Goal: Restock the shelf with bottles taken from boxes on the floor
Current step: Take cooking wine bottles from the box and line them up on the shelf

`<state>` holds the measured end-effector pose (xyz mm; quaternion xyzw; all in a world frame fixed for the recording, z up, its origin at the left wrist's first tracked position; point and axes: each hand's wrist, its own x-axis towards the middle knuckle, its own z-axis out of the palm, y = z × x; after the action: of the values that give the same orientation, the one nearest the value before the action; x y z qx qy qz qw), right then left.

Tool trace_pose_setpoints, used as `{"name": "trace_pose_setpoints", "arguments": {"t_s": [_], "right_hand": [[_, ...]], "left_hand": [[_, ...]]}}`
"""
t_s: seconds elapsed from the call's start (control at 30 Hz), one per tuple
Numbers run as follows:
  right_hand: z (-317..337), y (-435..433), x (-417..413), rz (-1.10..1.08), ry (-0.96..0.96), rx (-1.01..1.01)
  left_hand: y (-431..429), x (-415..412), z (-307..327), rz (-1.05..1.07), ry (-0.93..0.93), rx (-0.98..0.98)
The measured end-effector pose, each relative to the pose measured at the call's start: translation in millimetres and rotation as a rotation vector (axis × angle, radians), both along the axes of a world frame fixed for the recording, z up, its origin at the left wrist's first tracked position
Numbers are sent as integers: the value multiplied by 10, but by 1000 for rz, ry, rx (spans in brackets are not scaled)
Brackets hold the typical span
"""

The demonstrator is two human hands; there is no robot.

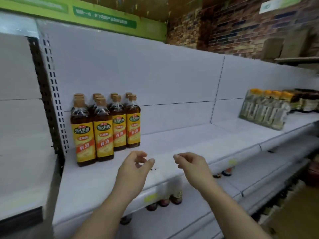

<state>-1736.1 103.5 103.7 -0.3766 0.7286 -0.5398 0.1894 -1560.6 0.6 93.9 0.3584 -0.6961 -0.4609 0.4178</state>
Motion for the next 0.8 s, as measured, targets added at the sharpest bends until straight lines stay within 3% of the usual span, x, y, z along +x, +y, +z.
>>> {"name": "trace_pose_setpoints", "arguments": {"t_s": [0.37, 0.8], "right_hand": [[-172, 1912, -1500, -119, 9, 33], [-549, 3405, -2836, -381, -41, 131]], "left_hand": [[1667, -1612, -323, -126, 81, 119], [2703, -3375, -976, -382, -83, 202]]}}
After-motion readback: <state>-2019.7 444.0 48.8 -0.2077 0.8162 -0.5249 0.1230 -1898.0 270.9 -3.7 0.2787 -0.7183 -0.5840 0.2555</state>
